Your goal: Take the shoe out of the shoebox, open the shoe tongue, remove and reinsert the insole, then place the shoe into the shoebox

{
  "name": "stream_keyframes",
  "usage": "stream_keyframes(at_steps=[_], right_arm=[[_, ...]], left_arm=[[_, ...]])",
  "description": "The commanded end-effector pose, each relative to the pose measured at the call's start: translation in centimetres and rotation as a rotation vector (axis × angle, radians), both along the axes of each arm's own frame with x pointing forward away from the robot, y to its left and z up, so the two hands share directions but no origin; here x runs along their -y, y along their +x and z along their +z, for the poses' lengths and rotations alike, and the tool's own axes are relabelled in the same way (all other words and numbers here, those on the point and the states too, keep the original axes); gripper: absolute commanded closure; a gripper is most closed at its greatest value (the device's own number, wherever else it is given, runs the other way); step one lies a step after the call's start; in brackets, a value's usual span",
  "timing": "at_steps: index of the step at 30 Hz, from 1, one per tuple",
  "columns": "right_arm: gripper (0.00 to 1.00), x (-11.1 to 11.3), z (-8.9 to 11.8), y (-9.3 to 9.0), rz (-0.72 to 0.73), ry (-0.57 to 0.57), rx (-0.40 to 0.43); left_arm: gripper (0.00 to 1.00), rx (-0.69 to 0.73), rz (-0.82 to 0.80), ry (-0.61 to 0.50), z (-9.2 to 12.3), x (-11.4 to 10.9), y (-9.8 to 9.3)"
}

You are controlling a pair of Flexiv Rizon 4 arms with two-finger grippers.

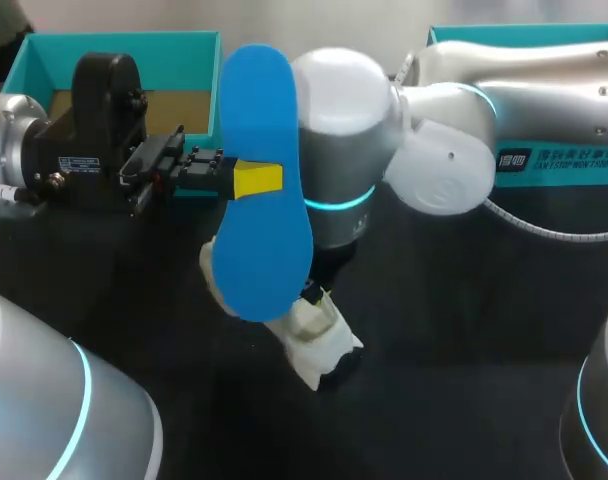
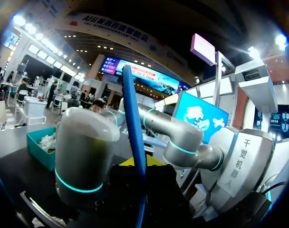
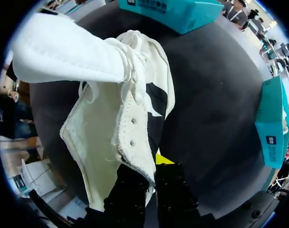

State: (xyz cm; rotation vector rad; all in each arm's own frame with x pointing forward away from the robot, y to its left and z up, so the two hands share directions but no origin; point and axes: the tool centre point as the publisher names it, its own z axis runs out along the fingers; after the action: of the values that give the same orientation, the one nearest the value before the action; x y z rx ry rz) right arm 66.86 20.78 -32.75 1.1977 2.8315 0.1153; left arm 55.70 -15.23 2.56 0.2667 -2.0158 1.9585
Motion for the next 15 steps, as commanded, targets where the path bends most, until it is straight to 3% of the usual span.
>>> stream_keyframes(at_steps=[1, 12, 15], right_arm=[[1.00, 0.23, 0.25, -0.88, -0.010, 0.003, 0.041], [1.00, 0.23, 0.25, -0.88, -0.010, 0.003, 0.041], [1.00, 0.95, 0.08, -0.90, -0.179, 0.009, 0.008]], left_arm=[[1.00, 0.000, 0.000, 0.001, 0.00, 0.06, 0.00], [1.00, 0.000, 0.000, 0.001, 0.00, 0.06, 0.00], [1.00, 0.000, 0.000, 0.001, 0.00, 0.06, 0.00]])
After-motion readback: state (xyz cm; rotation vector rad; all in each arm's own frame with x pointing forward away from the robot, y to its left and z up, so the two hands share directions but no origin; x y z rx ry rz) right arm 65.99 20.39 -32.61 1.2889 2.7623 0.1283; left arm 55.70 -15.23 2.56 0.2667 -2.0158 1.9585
